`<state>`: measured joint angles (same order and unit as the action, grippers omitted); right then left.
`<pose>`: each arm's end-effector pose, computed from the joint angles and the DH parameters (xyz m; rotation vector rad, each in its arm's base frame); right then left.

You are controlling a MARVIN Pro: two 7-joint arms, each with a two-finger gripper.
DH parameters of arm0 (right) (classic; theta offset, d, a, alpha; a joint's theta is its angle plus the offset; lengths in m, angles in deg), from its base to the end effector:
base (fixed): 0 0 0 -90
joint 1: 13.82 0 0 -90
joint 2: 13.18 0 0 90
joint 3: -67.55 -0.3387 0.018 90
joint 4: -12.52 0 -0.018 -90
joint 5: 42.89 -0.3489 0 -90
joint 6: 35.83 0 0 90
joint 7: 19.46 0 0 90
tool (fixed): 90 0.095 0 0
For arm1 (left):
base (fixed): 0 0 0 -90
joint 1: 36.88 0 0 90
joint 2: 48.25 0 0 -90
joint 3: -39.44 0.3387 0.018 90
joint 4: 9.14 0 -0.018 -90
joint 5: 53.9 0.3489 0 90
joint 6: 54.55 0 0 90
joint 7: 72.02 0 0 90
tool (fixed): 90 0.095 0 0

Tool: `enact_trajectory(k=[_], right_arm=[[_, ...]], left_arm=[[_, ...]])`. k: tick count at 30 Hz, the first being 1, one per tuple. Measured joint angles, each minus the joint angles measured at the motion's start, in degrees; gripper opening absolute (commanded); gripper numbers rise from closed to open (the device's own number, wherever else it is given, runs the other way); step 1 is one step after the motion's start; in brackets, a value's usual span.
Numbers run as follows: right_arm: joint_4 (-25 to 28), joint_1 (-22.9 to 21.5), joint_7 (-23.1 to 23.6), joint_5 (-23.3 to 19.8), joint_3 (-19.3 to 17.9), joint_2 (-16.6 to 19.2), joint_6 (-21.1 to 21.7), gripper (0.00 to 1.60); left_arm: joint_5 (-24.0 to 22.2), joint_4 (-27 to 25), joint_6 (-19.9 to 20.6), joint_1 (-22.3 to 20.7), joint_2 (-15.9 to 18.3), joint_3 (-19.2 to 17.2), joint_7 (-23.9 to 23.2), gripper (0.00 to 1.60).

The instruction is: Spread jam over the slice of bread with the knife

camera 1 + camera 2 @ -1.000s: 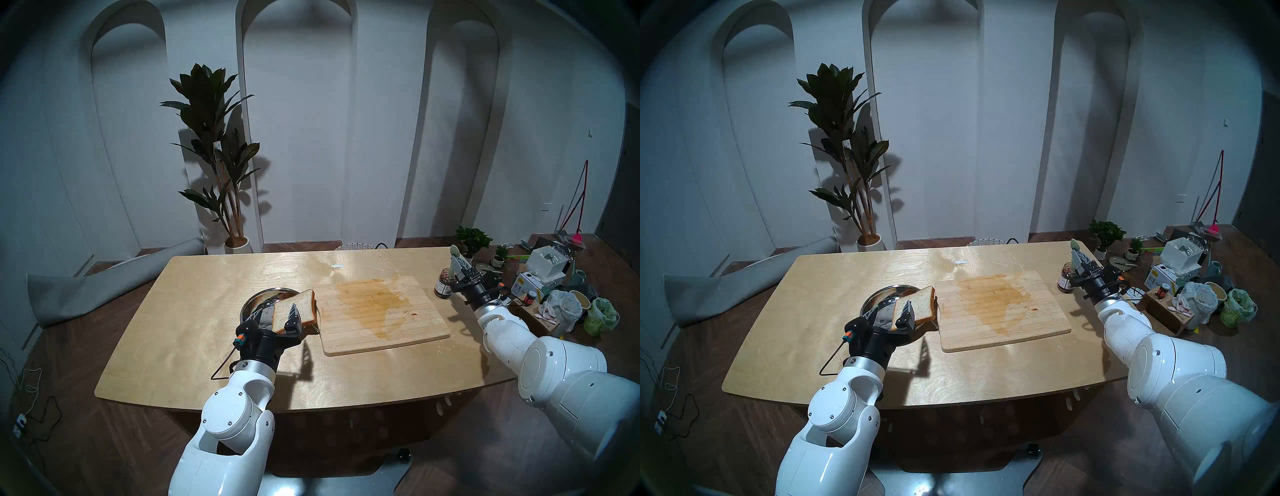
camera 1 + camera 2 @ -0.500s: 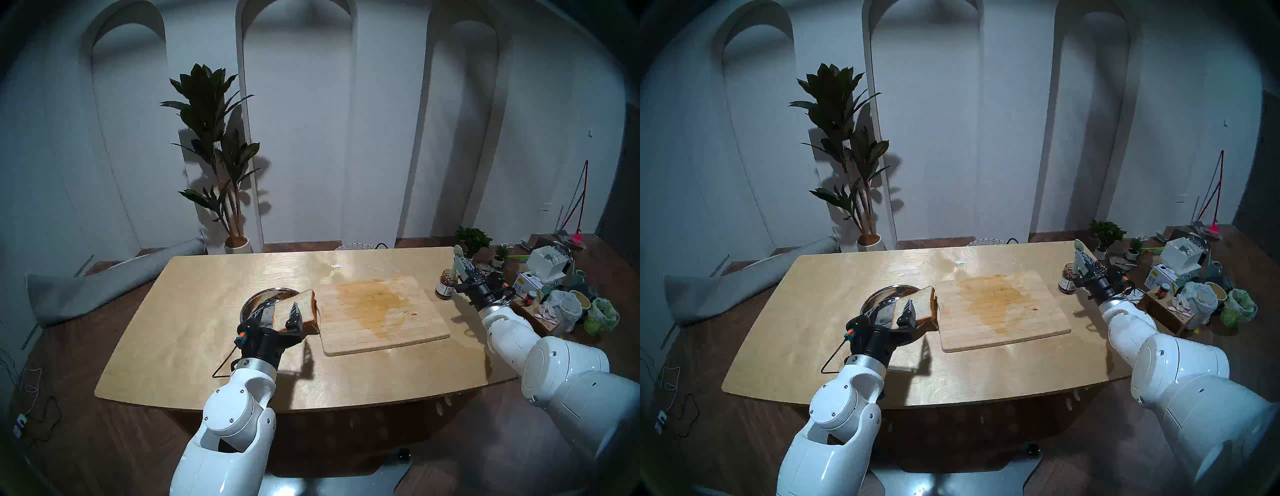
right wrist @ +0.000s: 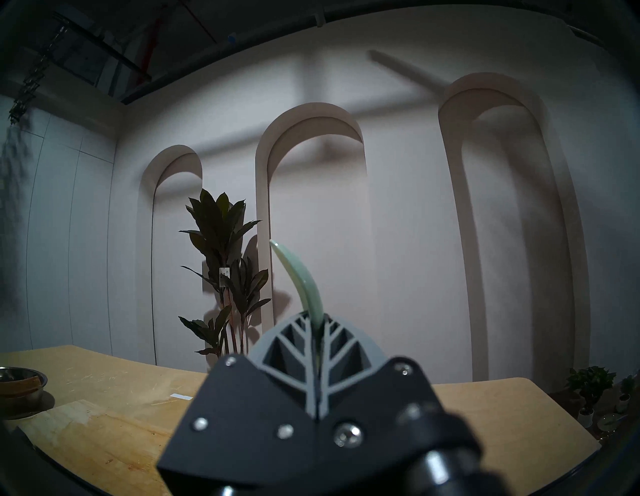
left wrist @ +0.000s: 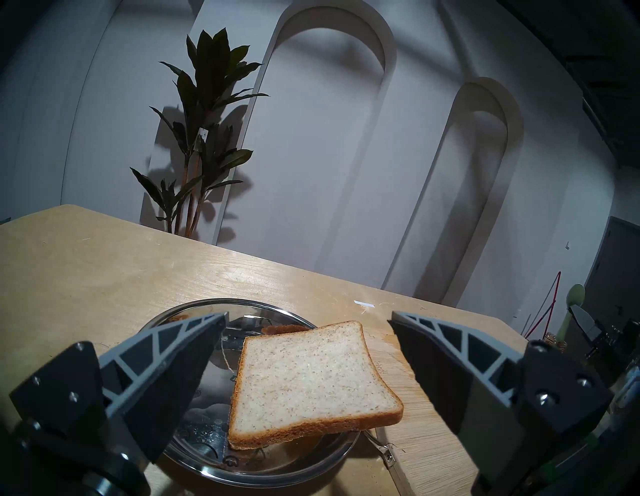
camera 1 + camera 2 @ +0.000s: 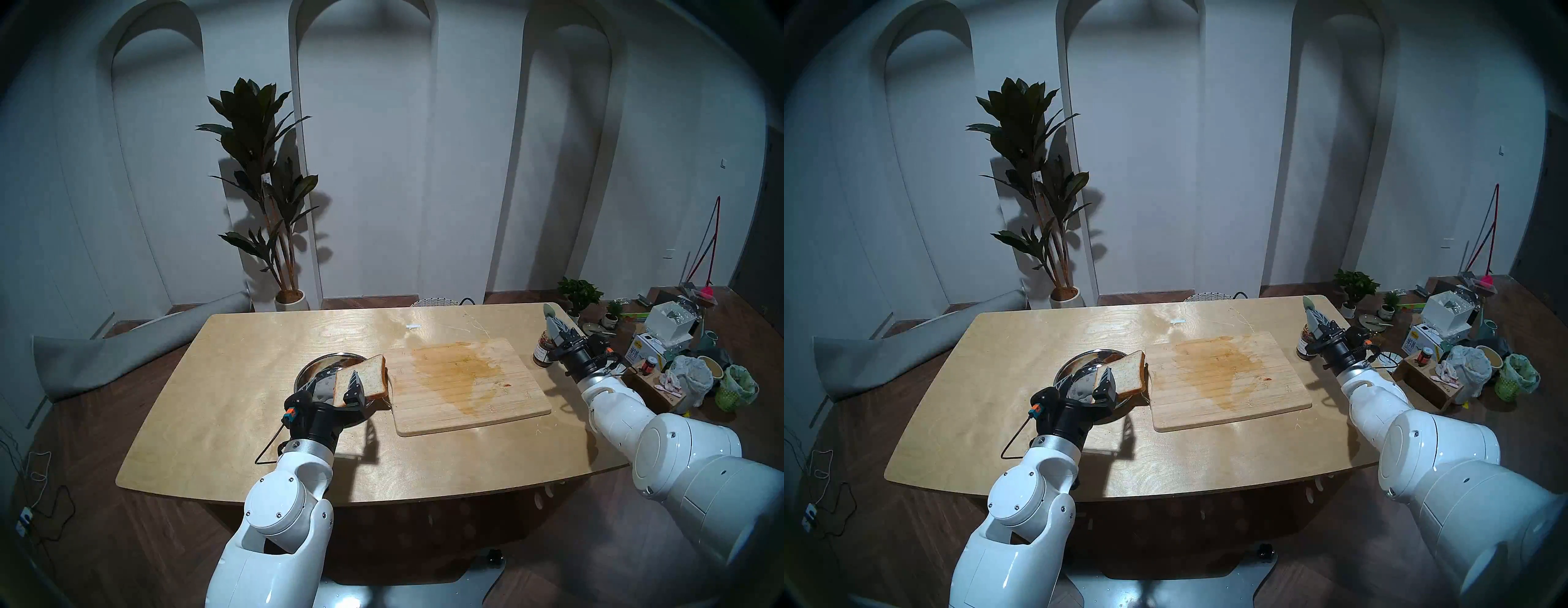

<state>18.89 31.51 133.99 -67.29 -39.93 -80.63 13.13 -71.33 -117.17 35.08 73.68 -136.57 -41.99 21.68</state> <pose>0.5549 -0.2437 -0.3941 -1.6729 -0.2337 -2.2449 0.3359 -0.0540 -0.3624 2.0862 0.2497 1.9380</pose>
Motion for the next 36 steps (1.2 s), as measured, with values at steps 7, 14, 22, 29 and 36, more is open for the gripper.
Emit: enact_trajectory(k=[7,14,22,29,36], right_arm=[[-0.04,-0.09,-1.02,1.32,0.91,0.11,0.02,0.0],[-0.04,-0.07,-1.45,1.4,0.55,0.42,0.07,0.0],[-0.1,-0.07,-1.34,1.11,-0.01,0.89,1.09,0.0],[-0.14,0.06,-1.18,1.22,0.01,1.48,2.29,0.0],[-0.34,0.42,-2.52,1.76,0.55,1.76,3.08,0.0]], left_arm=[[-0.85,-0.07,-0.18,0.53,-0.04,-0.6,-0.25,1.6],[-1.37,-0.08,-0.25,0.88,-0.04,-0.75,-0.55,1.6],[-1.38,-0.09,-0.26,0.95,0.01,-0.72,-0.81,1.6],[-1.23,0.04,-0.22,0.86,0.02,-0.56,-0.96,1.6],[-1.13,0.23,-0.07,0.74,0.02,-0.18,-0.99,1.6]])
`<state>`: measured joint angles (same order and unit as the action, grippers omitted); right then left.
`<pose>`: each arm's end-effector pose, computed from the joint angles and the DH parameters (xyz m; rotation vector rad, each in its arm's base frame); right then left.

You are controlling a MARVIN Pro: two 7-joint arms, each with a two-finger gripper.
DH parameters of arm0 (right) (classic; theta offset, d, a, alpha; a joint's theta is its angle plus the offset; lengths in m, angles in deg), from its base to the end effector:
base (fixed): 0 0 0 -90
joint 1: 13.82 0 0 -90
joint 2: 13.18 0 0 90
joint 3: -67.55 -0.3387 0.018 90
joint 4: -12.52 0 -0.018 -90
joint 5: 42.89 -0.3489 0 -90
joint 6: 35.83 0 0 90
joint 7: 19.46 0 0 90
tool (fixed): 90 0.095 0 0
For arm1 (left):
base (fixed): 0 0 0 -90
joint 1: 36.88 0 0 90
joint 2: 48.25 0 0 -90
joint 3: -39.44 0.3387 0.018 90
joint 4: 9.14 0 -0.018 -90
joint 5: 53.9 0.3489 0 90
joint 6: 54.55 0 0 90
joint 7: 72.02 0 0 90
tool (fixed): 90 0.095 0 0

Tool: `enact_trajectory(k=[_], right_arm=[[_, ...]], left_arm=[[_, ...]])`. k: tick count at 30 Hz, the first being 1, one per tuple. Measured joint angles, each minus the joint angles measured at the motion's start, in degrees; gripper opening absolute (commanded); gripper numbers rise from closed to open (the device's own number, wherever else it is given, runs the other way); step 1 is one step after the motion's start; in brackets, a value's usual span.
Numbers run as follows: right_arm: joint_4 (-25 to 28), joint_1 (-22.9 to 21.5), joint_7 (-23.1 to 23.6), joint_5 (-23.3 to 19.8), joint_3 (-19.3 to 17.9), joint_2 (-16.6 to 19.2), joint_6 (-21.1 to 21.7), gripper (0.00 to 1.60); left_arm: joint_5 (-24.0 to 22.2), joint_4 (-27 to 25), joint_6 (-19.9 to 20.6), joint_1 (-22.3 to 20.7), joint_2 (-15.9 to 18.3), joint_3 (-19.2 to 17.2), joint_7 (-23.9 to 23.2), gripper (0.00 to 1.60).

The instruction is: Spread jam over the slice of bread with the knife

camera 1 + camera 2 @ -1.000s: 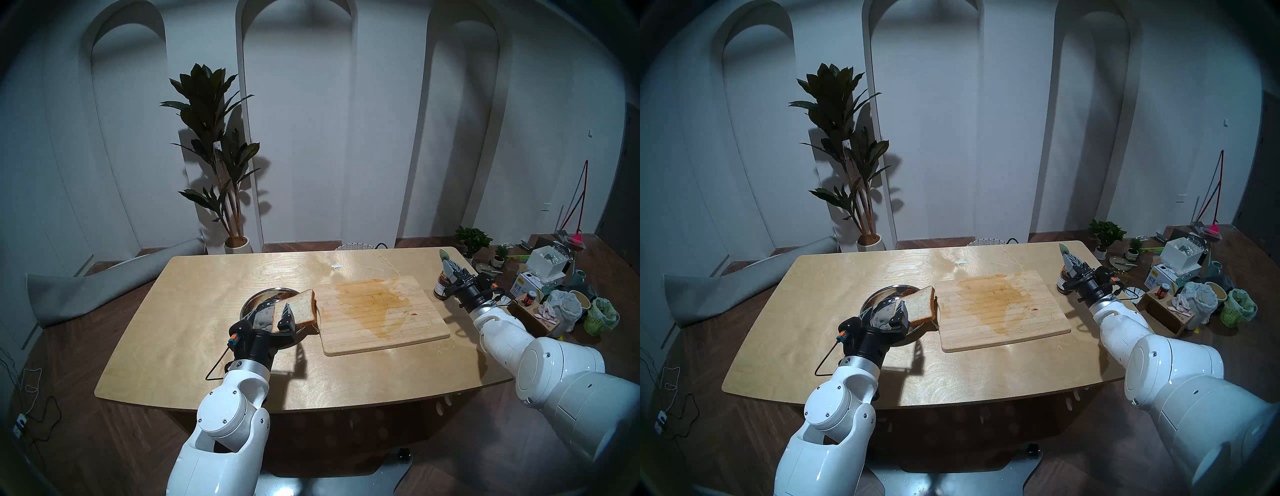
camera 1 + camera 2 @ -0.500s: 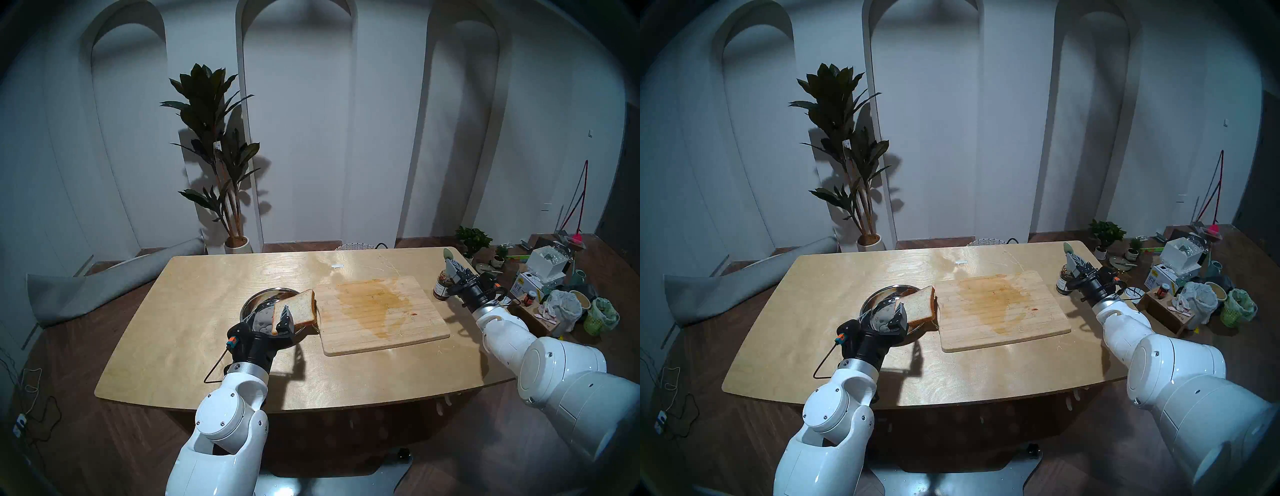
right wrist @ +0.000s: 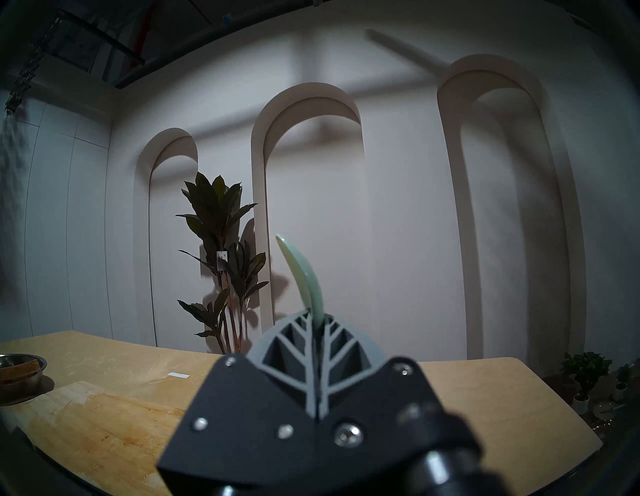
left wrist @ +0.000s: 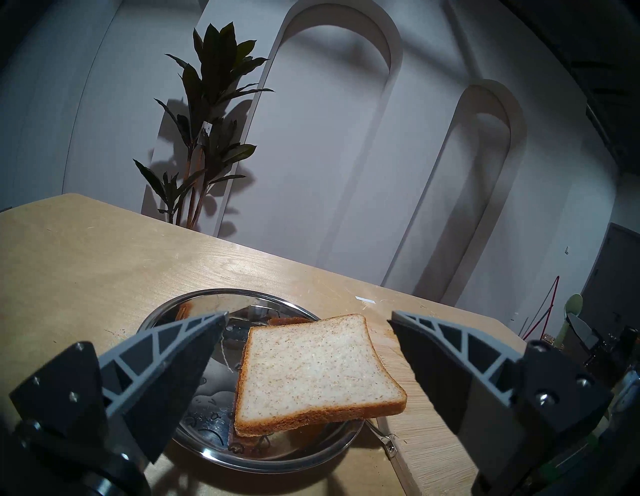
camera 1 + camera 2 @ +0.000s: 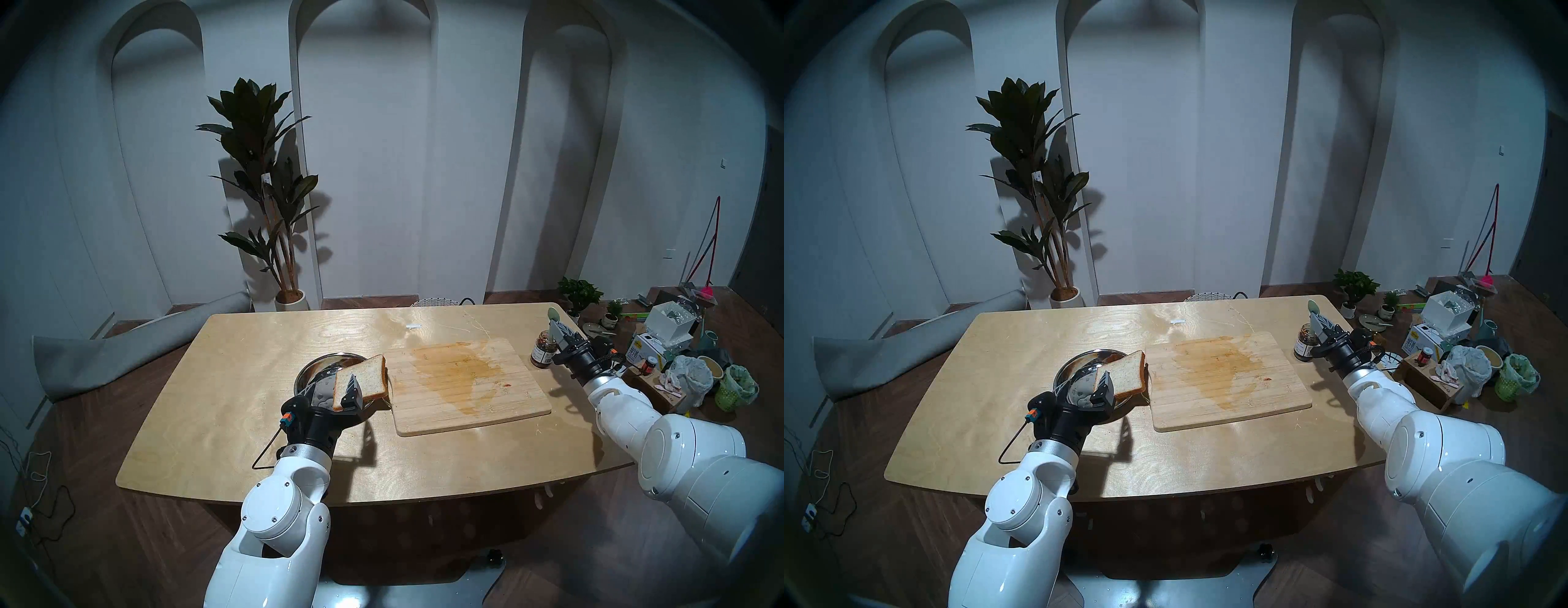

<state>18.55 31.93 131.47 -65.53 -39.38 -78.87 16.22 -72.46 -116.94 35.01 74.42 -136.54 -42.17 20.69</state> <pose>0.5473 -0.2643 -0.3995 -1.7669 -0.1975 -2.1960 0.3311 -0.0541 -0.3680 2.0841 0.2565 1.9083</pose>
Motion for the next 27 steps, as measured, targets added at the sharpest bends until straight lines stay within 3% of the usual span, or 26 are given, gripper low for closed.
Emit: enact_trajectory(k=[13,27], right_arm=[[-0.22,-0.14,-3.27,2.57,2.08,0.59,2.79,0.0],[1.04,-0.18,-1.92,4.18,2.95,0.8,0.84,0.0]], left_arm=[[0.02,0.59,0.16,-0.49,-0.02,0.4,-0.01,1.6],[-0.41,0.71,0.14,-0.86,-0.12,-0.02,0.01,1.6]])
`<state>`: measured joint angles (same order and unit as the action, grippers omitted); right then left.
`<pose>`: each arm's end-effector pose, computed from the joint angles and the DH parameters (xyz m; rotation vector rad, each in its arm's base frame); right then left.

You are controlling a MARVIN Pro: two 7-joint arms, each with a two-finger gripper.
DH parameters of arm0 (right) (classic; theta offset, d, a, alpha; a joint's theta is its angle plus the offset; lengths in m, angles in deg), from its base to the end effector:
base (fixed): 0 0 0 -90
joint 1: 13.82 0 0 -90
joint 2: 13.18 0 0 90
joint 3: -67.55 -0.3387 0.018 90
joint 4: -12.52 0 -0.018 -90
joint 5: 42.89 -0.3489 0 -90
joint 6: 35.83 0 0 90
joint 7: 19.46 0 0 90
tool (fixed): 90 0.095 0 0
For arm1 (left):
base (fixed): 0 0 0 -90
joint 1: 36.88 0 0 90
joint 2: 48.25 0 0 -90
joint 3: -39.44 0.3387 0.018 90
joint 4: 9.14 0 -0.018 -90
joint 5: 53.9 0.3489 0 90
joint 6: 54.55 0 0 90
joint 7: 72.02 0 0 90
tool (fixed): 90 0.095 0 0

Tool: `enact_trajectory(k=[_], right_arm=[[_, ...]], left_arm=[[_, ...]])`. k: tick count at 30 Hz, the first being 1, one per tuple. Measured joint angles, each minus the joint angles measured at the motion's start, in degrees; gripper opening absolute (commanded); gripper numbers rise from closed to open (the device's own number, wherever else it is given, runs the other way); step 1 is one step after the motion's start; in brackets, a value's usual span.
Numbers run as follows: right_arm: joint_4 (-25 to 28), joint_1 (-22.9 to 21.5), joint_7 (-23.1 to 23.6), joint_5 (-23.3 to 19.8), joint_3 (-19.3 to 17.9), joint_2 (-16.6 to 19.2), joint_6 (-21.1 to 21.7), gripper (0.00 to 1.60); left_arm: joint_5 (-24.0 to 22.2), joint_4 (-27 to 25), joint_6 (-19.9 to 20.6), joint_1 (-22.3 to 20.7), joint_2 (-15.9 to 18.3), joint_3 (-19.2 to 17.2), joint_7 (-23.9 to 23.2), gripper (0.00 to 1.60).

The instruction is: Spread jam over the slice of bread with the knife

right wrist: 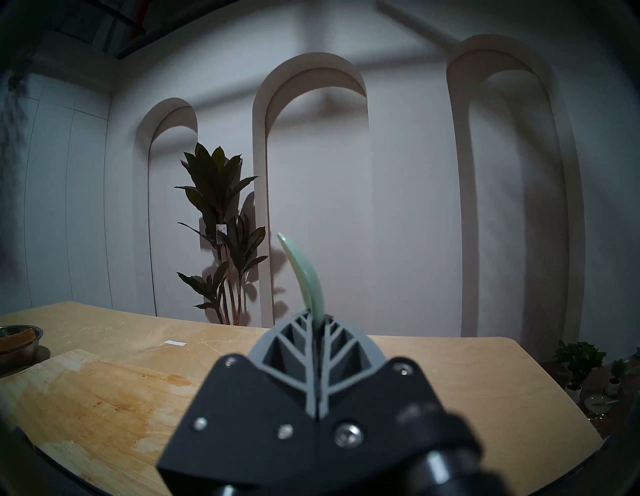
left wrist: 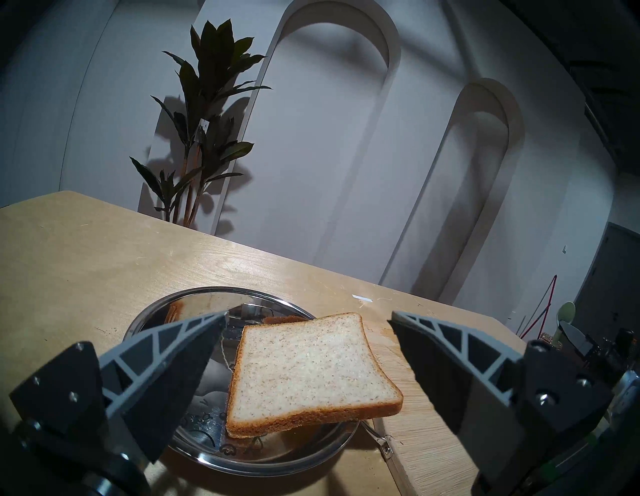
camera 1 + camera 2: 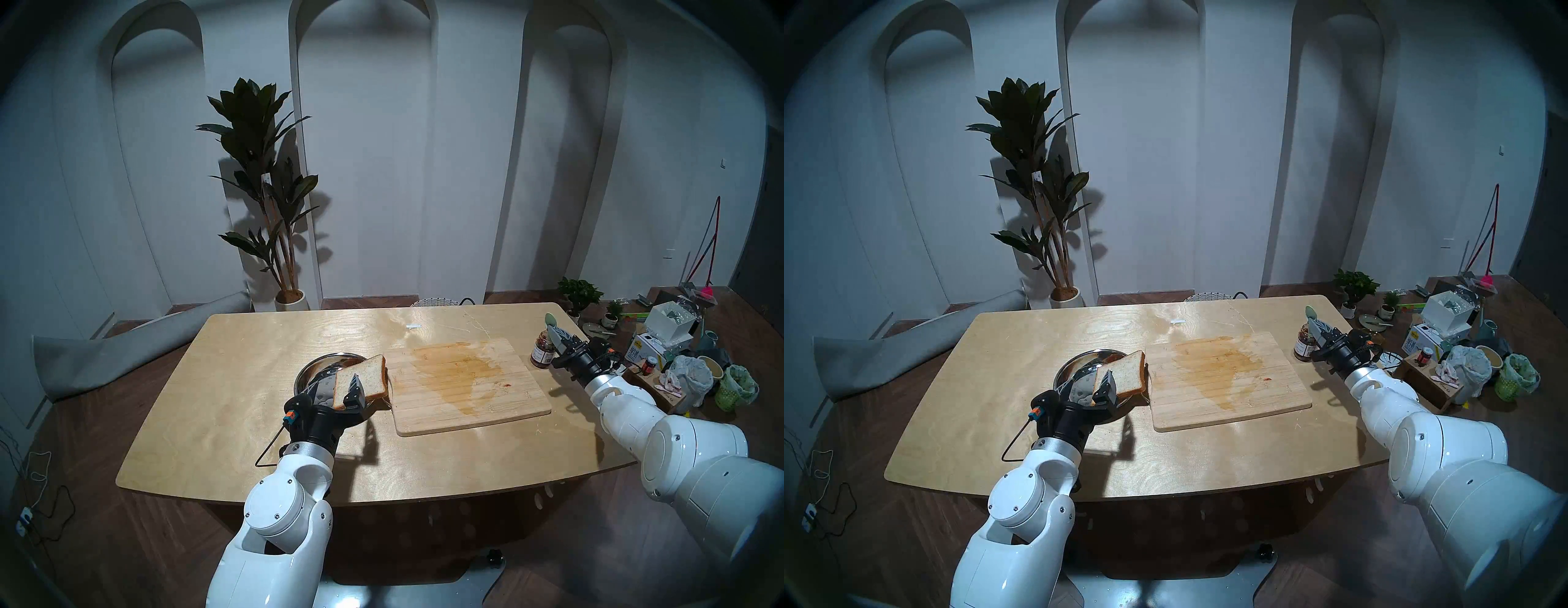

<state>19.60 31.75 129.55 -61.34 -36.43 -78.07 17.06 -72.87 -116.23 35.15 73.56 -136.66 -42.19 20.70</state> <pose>0.5501 -0.2677 -0.3973 -1.8471 -0.3168 -2.1460 0.3361 -0.0545 -0.3686 2.0805 0.2633 1.9044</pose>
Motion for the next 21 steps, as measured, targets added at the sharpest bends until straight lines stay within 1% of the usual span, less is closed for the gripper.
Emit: enact_trajectory(k=[8,12,21], right_arm=[[0.36,-0.46,0.43,2.15,1.81,0.37,-0.66,0.0],[0.49,-0.82,-0.17,3.41,2.76,0.64,-1.29,0.0],[0.77,-1.43,-0.55,4.81,3.49,0.96,-2.43,0.0]], left_arm=[[-0.77,-0.05,-0.11,0.12,-0.1,-0.73,0.0,1.6],[-1.17,-0.11,-0.15,0.26,-0.19,-1.03,0.0,1.6],[-1.72,-0.2,-0.2,0.47,-0.21,-1.46,-0.18,1.6]])
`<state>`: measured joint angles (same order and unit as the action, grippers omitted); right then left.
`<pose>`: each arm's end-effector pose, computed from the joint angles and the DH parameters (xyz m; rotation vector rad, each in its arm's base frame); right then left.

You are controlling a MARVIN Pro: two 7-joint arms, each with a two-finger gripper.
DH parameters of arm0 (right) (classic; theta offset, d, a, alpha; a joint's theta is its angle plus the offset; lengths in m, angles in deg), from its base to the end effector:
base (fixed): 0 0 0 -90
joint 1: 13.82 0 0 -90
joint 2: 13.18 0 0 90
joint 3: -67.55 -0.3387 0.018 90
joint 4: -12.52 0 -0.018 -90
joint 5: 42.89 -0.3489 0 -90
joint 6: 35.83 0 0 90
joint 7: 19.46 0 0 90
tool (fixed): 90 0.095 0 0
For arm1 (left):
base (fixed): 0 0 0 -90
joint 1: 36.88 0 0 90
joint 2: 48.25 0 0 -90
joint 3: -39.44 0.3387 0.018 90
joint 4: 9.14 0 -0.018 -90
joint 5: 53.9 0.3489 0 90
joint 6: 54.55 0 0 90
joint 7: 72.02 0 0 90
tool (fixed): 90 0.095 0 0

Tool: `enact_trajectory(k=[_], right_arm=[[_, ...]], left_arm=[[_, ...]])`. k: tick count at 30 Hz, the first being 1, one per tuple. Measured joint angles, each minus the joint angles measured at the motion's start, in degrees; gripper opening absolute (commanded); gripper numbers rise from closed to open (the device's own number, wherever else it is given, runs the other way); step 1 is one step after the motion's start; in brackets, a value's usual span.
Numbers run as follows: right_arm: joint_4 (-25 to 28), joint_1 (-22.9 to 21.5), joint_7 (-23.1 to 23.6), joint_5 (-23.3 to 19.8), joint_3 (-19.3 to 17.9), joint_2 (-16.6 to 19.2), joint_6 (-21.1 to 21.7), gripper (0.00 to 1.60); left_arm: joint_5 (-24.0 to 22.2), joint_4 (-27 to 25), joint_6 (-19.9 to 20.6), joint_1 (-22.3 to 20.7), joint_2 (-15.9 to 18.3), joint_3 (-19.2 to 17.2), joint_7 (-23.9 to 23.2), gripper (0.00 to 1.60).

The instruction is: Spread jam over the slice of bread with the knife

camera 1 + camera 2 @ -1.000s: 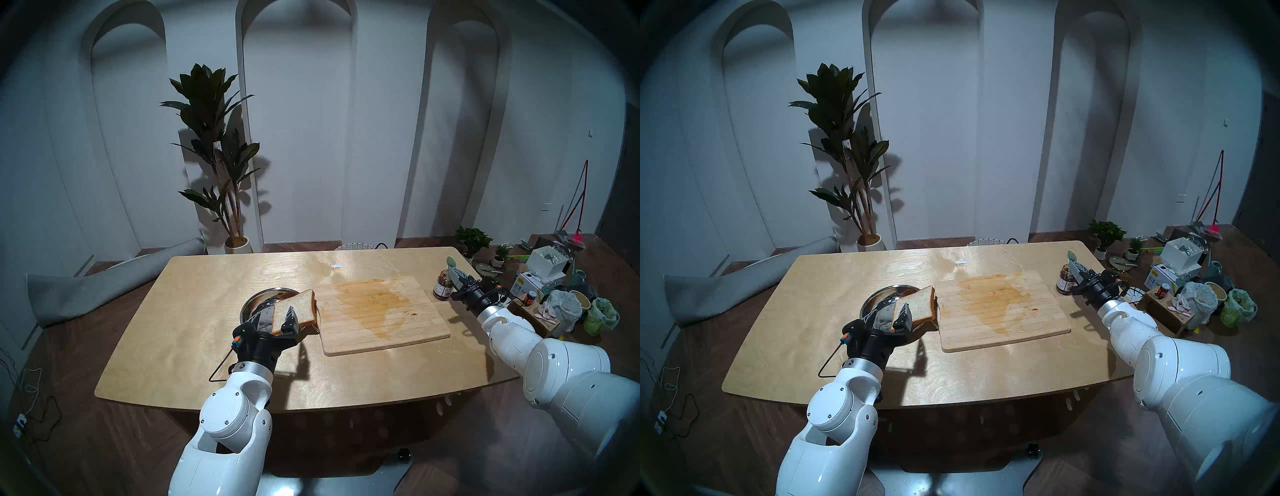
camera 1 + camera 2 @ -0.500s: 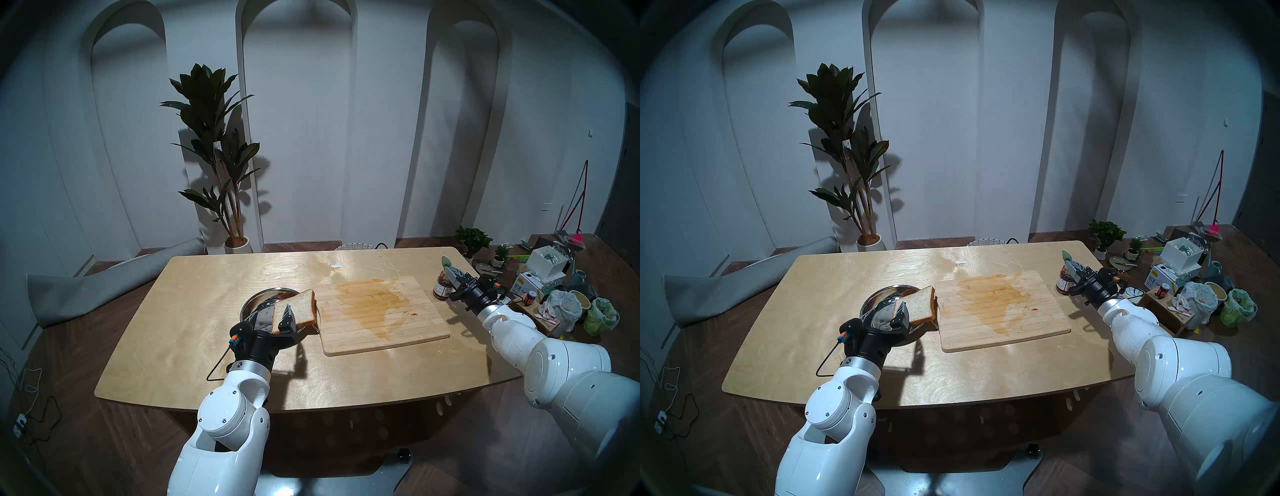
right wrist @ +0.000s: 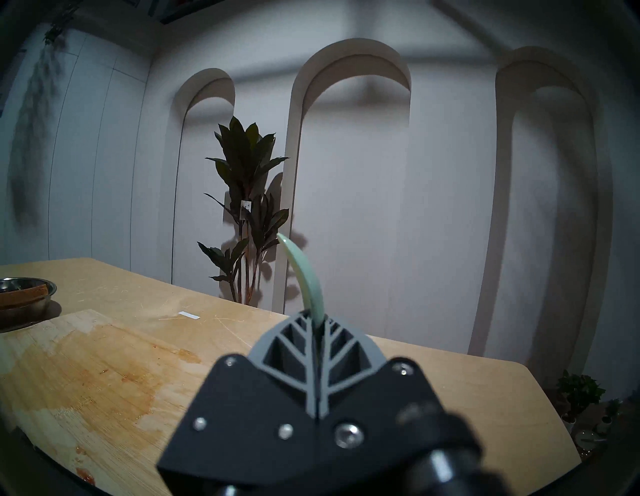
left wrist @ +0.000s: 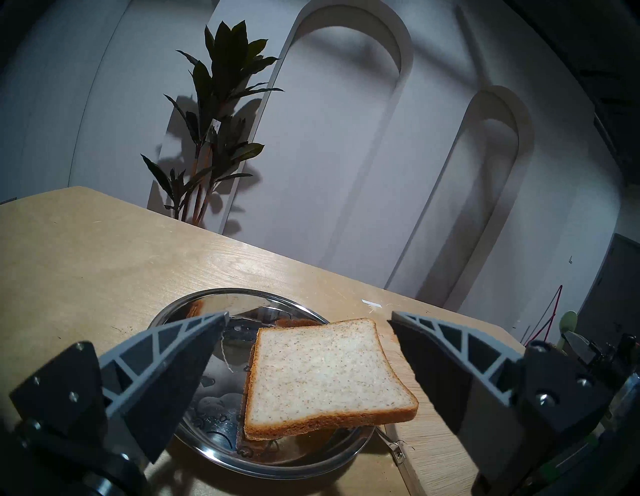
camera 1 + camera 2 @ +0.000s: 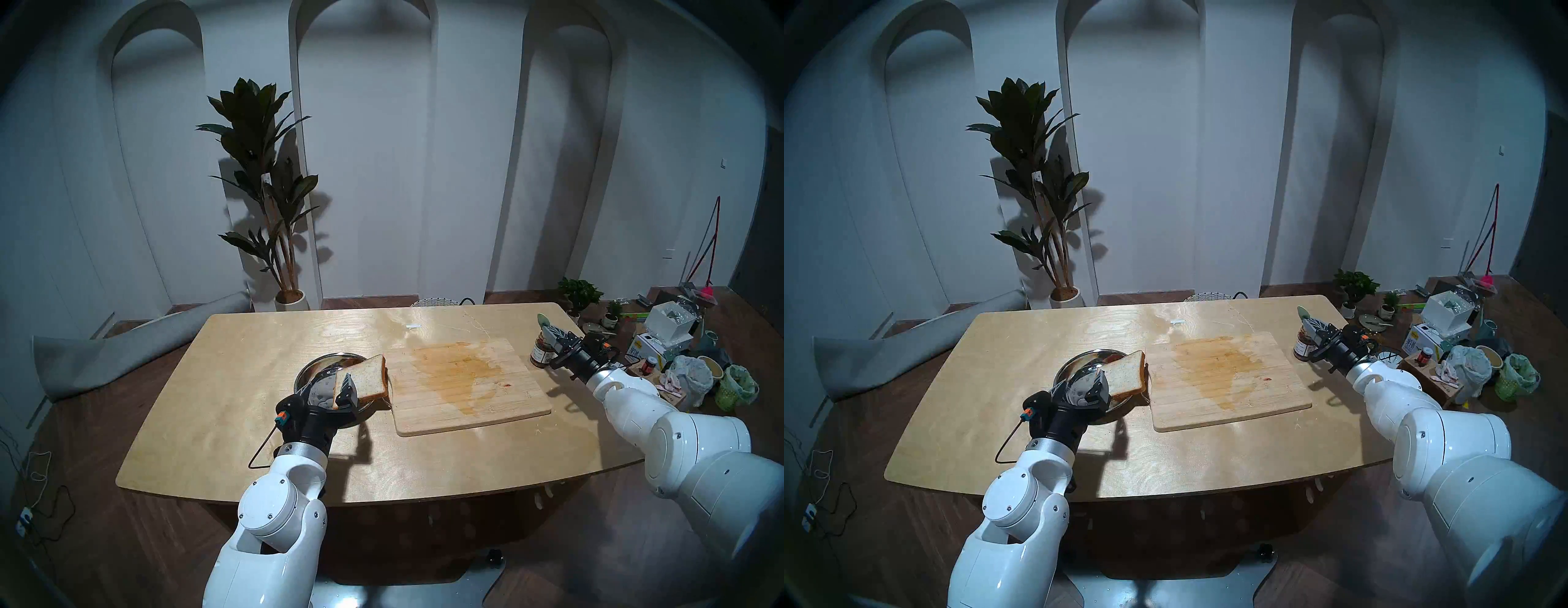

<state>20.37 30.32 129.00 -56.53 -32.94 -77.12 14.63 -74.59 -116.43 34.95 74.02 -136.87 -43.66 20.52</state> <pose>0.5582 -0.2692 -0.3833 -1.8787 -0.5300 -2.1390 0.3348 -0.0441 -0.3695 2.0742 0.3145 1.9022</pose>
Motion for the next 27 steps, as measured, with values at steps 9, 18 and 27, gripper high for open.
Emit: enact_trajectory(k=[9,18,27], right_arm=[[0.06,-0.63,1.35,0.55,0.24,0.64,-0.36,0.0],[-0.1,-0.76,1.77,2.2,1.42,1.32,-1.26,0.0],[-0.1,-0.72,1.81,2.7,1.52,1.59,-3.04,0.0]], left_arm=[[-0.25,-0.02,-0.02,0.04,-0.03,-0.1,-0.17,1.6],[-0.03,-0.02,-0.04,0.1,-0.15,0.08,-0.17,1.6],[0.23,0.0,-0.13,0.28,-0.27,0.6,-0.12,1.6]])
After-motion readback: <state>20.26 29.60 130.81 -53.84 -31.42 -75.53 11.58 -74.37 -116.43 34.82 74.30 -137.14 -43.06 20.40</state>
